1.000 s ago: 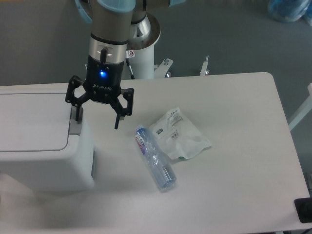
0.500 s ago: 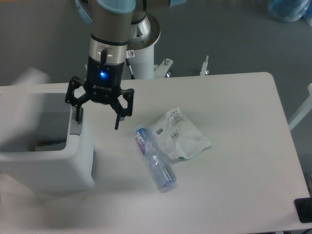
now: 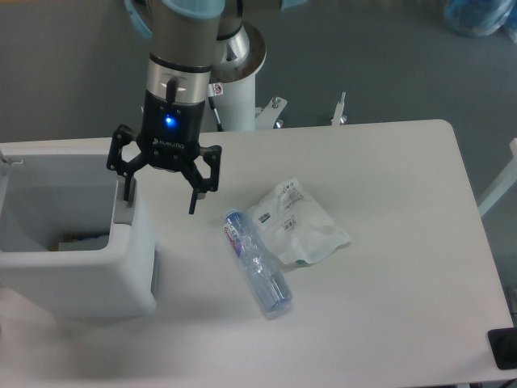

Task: Open the trash can

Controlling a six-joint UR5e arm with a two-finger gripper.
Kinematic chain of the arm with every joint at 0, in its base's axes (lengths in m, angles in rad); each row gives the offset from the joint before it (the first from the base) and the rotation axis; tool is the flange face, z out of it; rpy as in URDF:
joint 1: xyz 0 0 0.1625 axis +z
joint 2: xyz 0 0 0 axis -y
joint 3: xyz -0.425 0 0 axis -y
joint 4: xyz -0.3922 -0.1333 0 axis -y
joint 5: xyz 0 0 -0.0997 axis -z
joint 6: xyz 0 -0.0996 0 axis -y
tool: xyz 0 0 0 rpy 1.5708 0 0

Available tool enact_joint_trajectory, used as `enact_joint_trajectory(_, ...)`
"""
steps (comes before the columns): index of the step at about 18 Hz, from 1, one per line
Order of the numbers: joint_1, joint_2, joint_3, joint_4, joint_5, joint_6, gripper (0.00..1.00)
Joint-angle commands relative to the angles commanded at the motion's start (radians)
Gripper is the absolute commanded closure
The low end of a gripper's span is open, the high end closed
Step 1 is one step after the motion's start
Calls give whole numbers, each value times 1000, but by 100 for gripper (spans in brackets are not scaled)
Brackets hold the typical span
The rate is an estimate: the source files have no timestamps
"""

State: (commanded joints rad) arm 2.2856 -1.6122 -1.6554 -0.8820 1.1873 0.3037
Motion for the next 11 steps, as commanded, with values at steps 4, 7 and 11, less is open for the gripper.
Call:
enact_joint_trajectory(4, 21, -22, 71, 0, 0, 0, 0)
enact_joint_trajectory(7, 75, -22, 86, 2, -2, 2, 0)
enact_joint_trajectory(11, 144, -22, 92, 2, 17, 35, 0)
